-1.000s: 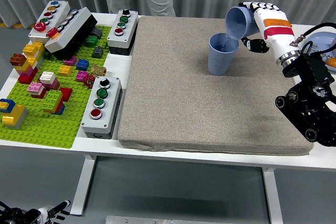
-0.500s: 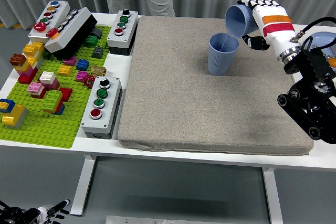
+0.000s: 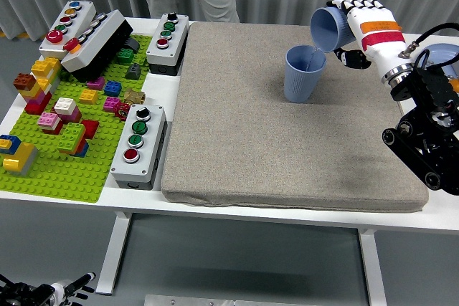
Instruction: Pick cup pour cup place
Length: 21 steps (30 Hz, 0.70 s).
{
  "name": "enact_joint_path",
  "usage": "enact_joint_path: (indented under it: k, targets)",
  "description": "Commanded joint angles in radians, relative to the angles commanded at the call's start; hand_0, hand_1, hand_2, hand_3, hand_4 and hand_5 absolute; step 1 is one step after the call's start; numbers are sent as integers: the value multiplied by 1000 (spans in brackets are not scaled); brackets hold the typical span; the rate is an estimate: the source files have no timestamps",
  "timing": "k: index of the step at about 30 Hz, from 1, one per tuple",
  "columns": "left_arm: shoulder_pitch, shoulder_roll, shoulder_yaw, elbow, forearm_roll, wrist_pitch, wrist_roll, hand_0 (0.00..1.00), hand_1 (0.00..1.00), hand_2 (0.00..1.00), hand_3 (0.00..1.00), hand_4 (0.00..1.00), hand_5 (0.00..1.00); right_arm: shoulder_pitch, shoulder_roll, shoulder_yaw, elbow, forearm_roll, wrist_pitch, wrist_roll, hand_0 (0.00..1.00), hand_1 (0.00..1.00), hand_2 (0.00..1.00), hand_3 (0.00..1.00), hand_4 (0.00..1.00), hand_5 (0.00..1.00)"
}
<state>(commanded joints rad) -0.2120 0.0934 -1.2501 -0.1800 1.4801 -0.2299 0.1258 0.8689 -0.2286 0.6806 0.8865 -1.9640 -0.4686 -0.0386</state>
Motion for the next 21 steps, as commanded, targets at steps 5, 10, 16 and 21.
enact_joint_path:
  k: [5,10,16,21]
  targets:
    - [1,0,1,0,0,0,0,851,860,891,785,596,998,6,-4,-5,-7,5,0,0,695,531,462,479,482,2]
    - [0,1,2,0,-1,1,0,852,860,891,785,596,998,10,-8,-6,-13,8,1,-1,698,531,462,477,485,2]
    - [-2,1,2,0,0,1,-1,852,860,891,786,596,998,14,-11,-16,-15,-1,-6,-9,698,531,462,477,485,2]
    - [-2,1,2,0,-2,2,-1,852,861,891,786,596,998,13,-8,-16,-14,-1,-7,-18,697,532,462,477,488,2]
